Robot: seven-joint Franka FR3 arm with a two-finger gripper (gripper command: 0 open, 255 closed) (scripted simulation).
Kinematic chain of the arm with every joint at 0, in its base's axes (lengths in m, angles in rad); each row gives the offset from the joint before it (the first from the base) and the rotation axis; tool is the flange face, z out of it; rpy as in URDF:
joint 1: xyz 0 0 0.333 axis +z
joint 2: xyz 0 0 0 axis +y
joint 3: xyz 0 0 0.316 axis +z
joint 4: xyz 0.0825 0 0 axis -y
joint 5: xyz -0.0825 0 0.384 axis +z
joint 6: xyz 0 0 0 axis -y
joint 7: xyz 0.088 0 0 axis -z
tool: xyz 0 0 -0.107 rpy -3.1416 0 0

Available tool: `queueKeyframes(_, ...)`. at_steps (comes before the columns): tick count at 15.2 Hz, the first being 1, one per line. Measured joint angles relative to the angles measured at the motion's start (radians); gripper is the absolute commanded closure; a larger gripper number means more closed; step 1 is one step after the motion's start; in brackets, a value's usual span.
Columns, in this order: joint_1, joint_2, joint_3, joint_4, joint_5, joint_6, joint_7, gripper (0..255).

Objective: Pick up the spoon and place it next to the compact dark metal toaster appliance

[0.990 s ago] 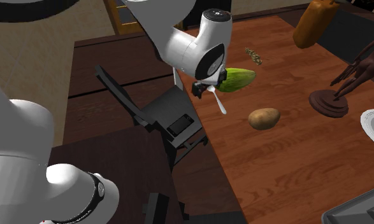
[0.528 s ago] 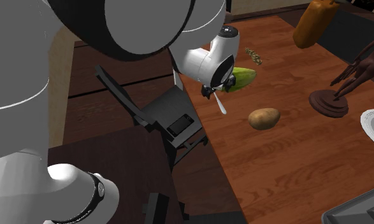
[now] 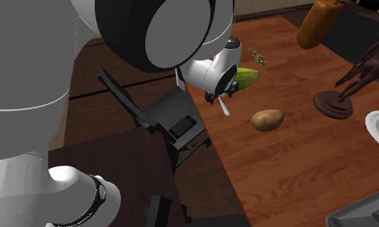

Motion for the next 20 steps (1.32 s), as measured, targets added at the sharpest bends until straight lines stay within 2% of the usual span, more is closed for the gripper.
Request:
queueKeyframes(5, 0.001, 0.002, -0.001, 0.002, -0.001, 0.001, 0.0, 0)
queueKeyframes(6, 0.001, 0.002, -0.001, 0.002, -0.001, 0.001, 0.0, 255)
queueKeyframes(16, 0.003, 0.002, 0.003, 0.002, -0.001, 0.0, 0.0, 255)
queueKeyframes(20, -0.014, -0.034, 0.019, -0.011, 0.011, -0.024, -0.006, 255)
